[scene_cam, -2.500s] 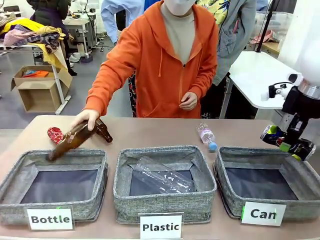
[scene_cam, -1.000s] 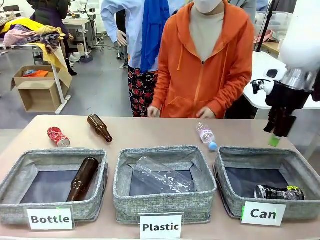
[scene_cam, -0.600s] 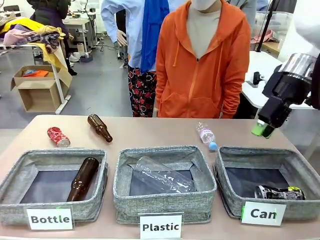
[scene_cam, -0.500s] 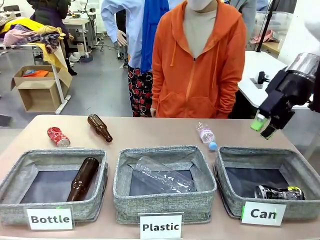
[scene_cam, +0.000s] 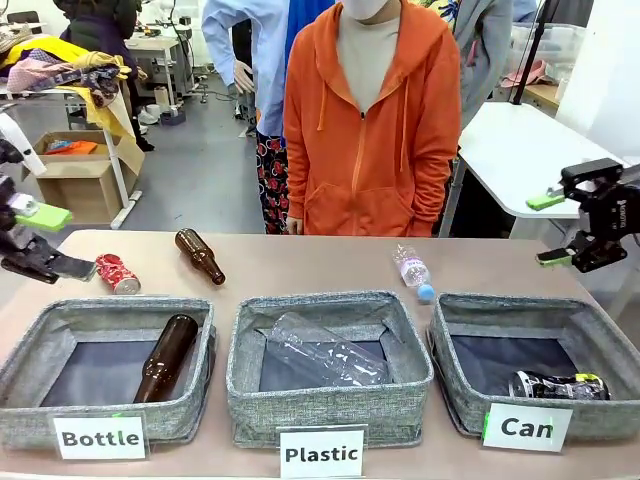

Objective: Sort the can waste into the basket.
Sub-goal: Pick up the can waste from the table and place it in the right Fabric basket.

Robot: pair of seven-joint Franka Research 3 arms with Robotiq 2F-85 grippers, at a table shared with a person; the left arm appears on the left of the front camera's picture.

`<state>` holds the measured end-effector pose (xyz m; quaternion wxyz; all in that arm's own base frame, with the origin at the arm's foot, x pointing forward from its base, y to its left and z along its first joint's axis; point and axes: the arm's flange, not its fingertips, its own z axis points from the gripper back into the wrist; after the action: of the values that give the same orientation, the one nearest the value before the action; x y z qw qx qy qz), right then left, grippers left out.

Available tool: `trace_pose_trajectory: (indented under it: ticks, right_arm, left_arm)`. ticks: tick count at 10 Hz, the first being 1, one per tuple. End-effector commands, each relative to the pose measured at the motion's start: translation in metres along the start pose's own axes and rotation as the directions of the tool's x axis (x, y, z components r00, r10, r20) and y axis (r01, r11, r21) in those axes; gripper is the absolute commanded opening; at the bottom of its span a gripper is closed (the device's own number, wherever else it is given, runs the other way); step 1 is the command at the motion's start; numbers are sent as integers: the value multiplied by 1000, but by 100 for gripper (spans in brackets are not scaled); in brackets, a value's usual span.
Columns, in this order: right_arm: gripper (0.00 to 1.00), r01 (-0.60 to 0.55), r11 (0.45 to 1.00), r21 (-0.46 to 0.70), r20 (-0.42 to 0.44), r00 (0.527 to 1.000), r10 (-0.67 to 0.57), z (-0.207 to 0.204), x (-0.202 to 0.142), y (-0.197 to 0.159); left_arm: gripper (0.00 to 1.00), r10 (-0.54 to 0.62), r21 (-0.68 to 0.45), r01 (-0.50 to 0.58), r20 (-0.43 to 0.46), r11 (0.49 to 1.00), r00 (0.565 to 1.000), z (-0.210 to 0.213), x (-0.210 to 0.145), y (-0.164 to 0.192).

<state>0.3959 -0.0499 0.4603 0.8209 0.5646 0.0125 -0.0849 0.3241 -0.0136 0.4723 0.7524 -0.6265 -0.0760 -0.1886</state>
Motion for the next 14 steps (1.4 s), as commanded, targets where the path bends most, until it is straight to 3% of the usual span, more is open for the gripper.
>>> trace_pose_trajectory:
  ticks: [1,2,14]
  right_arm:
    - [100,-82,996,-32,71,994,84,-21,-12,0]
    - [100,0,1000,0,0,1000,0,0,0,0]
    - [100,0,1000,0,0,1000,0,0,0,0]
  left_arm:
    - [100,110,58,-120,154,991,982,-3,15,10]
    - [100,0,0,0,0,1000,1000,0,0,0]
    - [100,0,0,0,0,1000,1000,0,0,0]
